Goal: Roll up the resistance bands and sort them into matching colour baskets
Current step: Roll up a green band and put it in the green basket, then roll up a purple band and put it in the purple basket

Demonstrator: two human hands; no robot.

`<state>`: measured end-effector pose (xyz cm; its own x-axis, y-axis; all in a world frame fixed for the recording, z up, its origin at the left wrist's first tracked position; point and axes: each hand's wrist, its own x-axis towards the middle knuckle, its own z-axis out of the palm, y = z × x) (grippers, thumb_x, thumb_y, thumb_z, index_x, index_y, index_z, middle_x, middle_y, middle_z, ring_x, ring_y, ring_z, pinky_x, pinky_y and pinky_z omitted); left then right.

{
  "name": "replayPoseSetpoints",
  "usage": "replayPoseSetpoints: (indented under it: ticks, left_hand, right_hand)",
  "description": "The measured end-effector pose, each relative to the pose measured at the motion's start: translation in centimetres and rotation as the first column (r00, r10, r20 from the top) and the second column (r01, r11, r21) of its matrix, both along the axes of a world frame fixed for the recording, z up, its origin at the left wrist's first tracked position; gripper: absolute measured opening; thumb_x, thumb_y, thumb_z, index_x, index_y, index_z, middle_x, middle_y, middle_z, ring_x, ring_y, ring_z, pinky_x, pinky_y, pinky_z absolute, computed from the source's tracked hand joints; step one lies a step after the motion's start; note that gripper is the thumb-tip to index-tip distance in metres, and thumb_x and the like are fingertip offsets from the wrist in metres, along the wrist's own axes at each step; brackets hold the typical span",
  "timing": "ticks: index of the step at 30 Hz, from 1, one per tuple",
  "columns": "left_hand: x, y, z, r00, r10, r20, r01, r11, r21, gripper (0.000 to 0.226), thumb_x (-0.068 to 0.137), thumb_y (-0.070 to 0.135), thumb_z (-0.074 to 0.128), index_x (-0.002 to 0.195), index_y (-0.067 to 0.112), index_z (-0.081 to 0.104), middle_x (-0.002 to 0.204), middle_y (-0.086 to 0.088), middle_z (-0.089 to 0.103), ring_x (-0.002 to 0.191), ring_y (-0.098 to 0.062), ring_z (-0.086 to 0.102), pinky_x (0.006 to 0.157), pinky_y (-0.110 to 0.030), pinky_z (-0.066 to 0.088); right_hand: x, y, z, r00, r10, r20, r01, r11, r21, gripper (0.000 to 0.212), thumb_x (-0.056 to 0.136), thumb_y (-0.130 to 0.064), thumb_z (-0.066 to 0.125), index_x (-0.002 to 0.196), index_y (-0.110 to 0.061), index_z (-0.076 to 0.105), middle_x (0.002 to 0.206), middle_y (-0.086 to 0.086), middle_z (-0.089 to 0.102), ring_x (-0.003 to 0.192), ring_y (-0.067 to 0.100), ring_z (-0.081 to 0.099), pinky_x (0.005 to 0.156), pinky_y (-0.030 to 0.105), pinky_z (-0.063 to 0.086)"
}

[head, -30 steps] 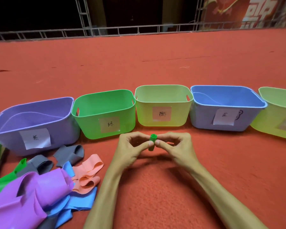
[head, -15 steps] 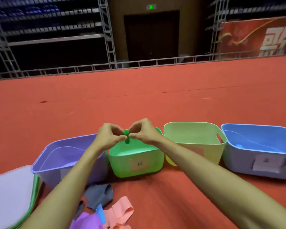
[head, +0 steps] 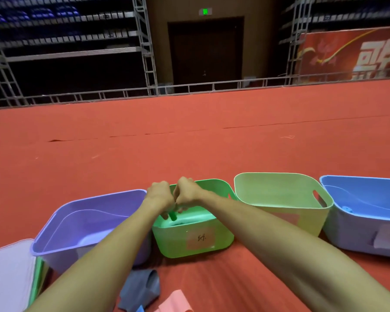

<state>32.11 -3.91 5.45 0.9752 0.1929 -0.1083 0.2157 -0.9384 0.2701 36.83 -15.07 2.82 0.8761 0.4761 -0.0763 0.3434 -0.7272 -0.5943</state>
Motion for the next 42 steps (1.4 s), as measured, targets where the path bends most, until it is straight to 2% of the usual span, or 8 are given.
replayPoseSetpoints:
  ticks: [6, 12, 19, 28, 32, 36, 39, 42]
  left_hand:
    - [0.3, -0.1, -1.0, 0.997, -0.071, -0.025, 0.073, 0.989, 0.128, 0.015, 0.087, 0.007, 0.065, 0.101, 0.011, 0.069, 0.109, -0.012, 0.073, 0.1, -0.03, 0.073, 0.077, -0.036, 0.058]
    - [0.7, -0.4, -2.1, 0.994, -0.093, -0.053, 0.101, 0.974, 0.204, 0.022, 0.093, 0.005, 0.056, 0.105, 0.01, 0.073, 0.108, -0.006, 0.076, 0.1, -0.025, 0.075, 0.079, -0.033, 0.057]
    - [0.9, -0.6, -3.1, 0.996, -0.076, -0.053, 0.087, 0.969, 0.231, 0.02, 0.09, 0.004, 0.06, 0.104, 0.011, 0.073, 0.097, -0.007, 0.071, 0.077, -0.024, 0.068, 0.065, -0.031, 0.056]
    - [-1.9, -0.4, 0.7, 0.988, -0.131, 0.083, 0.107, 0.962, 0.252, 0.022, 0.087, -0.002, 0.065, 0.106, 0.006, 0.07, 0.112, -0.022, 0.074, 0.105, -0.038, 0.073, 0.084, -0.042, 0.058]
    - [-5.2, 2.2, 4.7, 0.95, -0.097, 0.297, 0.049, 0.985, 0.164, 0.023, 0.066, -0.002, 0.08, 0.089, 0.003, 0.076, 0.085, -0.025, 0.075, 0.09, -0.038, 0.076, 0.082, -0.044, 0.062]
    - [-12.0, 4.1, 5.1, 0.885, 0.0, 0.465, 0.025, 0.999, -0.047, 0.016, 0.075, 0.027, 0.081, 0.069, 0.013, 0.077, 0.064, -0.013, 0.073, 0.069, -0.029, 0.075, 0.074, -0.041, 0.061]
    - [-18.0, 3.9, 2.8, 0.863, 0.007, 0.504, 0.054, 0.993, -0.107, 0.038, 0.079, 0.042, 0.081, 0.054, 0.019, 0.065, 0.052, -0.001, 0.063, 0.066, -0.033, 0.066, 0.06, -0.035, 0.048]
    - [-22.7, 3.5, -0.6, 0.895, -0.054, 0.443, 0.139, 0.977, -0.161, 0.033, 0.08, 0.036, 0.082, 0.056, 0.016, 0.071, 0.046, 0.005, 0.058, 0.059, -0.023, 0.064, 0.056, -0.03, 0.04]
  right_hand:
    - [0.4, 1.1, -1.8, 0.999, 0.002, -0.045, -0.003, 1.0, -0.013, 0.017, 0.075, 0.012, 0.073, 0.067, -0.003, 0.07, 0.071, 0.02, 0.075, 0.064, 0.026, 0.077, 0.063, 0.039, 0.065]
    - [0.9, 1.6, -2.7, 0.999, 0.0, -0.046, -0.001, 1.0, -0.028, 0.007, 0.076, 0.013, 0.071, 0.079, 0.006, 0.072, 0.078, 0.023, 0.076, 0.062, 0.03, 0.077, 0.06, 0.042, 0.065]
    - [0.9, 1.3, -2.8, 0.997, -0.032, -0.065, 0.03, 0.999, -0.035, 0.022, 0.076, 0.011, 0.075, 0.065, -0.004, 0.065, 0.066, 0.016, 0.069, 0.064, 0.033, 0.077, 0.064, 0.046, 0.065]
    - [0.2, 0.2, 1.6, 0.998, -0.029, -0.061, 0.036, 0.993, 0.117, 0.012, 0.082, 0.013, 0.069, 0.078, 0.002, 0.073, 0.05, 0.005, 0.067, 0.051, 0.018, 0.073, 0.048, 0.029, 0.06]
    - [-3.7, -1.6, 6.1, 0.997, -0.062, 0.054, 0.034, 0.906, 0.423, 0.011, 0.08, 0.004, 0.082, 0.084, -0.004, 0.076, 0.056, 0.002, 0.07, 0.051, 0.014, 0.07, 0.05, 0.026, 0.057]
    - [-12.1, -3.8, 7.2, 0.997, -0.05, 0.054, 0.002, 0.748, 0.664, 0.007, 0.083, -0.007, 0.083, 0.079, -0.004, 0.078, 0.056, 0.004, 0.065, 0.04, 0.005, 0.043, 0.042, 0.019, 0.03]
    - [-18.6, -5.3, 4.7, 0.986, 0.118, -0.121, -0.017, 0.782, 0.624, 0.011, 0.084, -0.009, 0.083, 0.077, -0.005, 0.077, 0.053, 0.001, 0.059, 0.044, 0.009, 0.034, 0.043, 0.02, 0.021]
    - [-24.4, -5.8, 0.3, 0.964, 0.217, -0.152, -0.132, 0.889, 0.438, 0.008, 0.083, -0.005, 0.083, 0.082, 0.001, 0.079, 0.06, 0.002, 0.069, 0.046, 0.004, 0.044, 0.043, 0.019, 0.033]
